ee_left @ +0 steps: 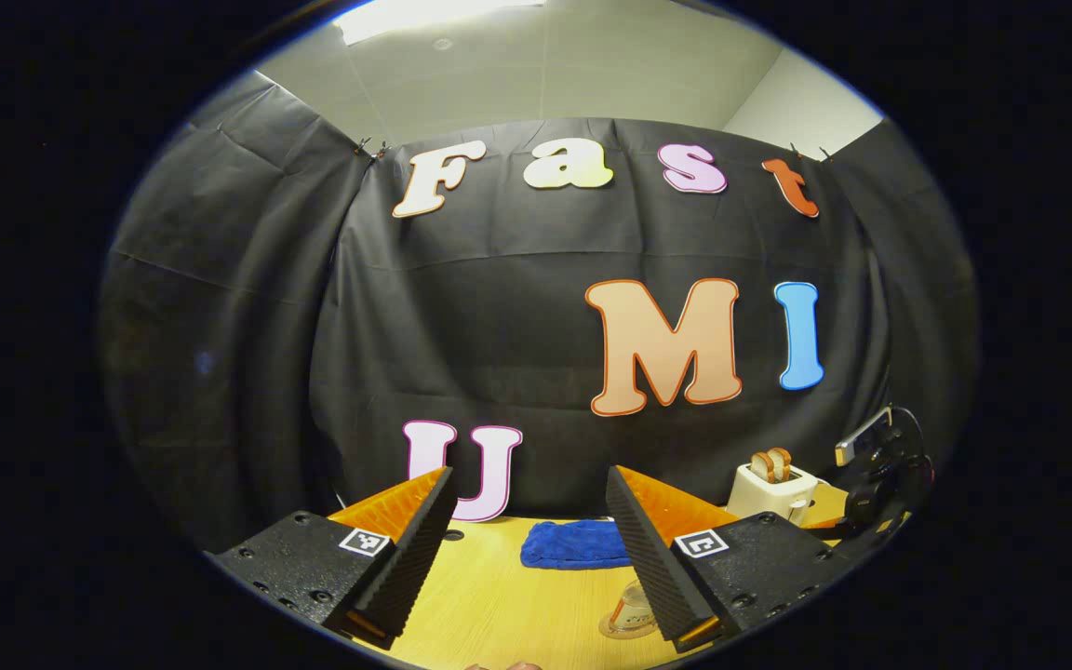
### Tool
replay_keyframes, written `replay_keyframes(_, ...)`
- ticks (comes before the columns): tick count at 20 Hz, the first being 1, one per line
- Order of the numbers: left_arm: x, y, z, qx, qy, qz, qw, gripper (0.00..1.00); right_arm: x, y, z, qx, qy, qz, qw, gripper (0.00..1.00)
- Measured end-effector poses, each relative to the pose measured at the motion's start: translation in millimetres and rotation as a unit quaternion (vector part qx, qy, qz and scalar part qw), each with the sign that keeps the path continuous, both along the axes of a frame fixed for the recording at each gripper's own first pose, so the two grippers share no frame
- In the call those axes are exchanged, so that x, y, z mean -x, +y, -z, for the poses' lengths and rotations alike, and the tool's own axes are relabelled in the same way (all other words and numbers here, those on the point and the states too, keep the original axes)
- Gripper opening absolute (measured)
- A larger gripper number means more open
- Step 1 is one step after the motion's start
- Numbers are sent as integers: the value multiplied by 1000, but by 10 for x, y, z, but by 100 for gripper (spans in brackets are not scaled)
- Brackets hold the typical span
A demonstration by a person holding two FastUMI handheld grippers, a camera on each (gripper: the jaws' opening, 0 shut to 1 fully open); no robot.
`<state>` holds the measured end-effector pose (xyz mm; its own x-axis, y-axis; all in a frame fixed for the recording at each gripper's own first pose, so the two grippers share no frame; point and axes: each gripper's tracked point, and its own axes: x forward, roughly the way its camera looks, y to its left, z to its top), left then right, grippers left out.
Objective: Open the teacup lid with one hand, grasp the water bottle and pour water into the teacup with the other hand; after pouring, place the water bottle on the coaster and then close the teacup lid.
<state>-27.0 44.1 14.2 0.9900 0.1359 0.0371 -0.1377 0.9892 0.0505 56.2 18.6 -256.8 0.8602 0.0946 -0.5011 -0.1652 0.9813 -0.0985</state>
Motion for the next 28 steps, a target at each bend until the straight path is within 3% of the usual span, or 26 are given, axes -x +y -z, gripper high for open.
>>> replay_keyframes(1,5,9,1,0,1,-2,1000,95,-1,2,52,1,7,0,1000,94)
replay_keyframes(3,24,26,-8,1,0,-6,1000,95,11,-24,139,4,18,3,1000,99)
replay_keyframes(6,32,42,39,1,5,-10,1000,95,47,5,268,5,38,1,999,76)
replay_keyframes(13,36,14,61,-3,11,-9,1000,95,130,98,500,13,64,-15,998,77)
replay_keyframes(16,26,25,60,-4,11,-10,1000,95,157,124,509,22,60,-21,998,40)
replay_keyframes(17,18,27,70,-4,12,-10,1000,95,156,135,498,23,60,-25,998,37)
replay_keyframes(20,16,17,102,1,15,-7,1000,95,167,150,517,18,64,-25,997,34)
replay_keyframes(21,4,9,108,2,16,-4,1000,95,170,159,511,16,65,-25,997,27)
replay_keyframes(28,-112,-203,500,-6,28,52,998,95,137,196,101,-7,32,-30,999,28)
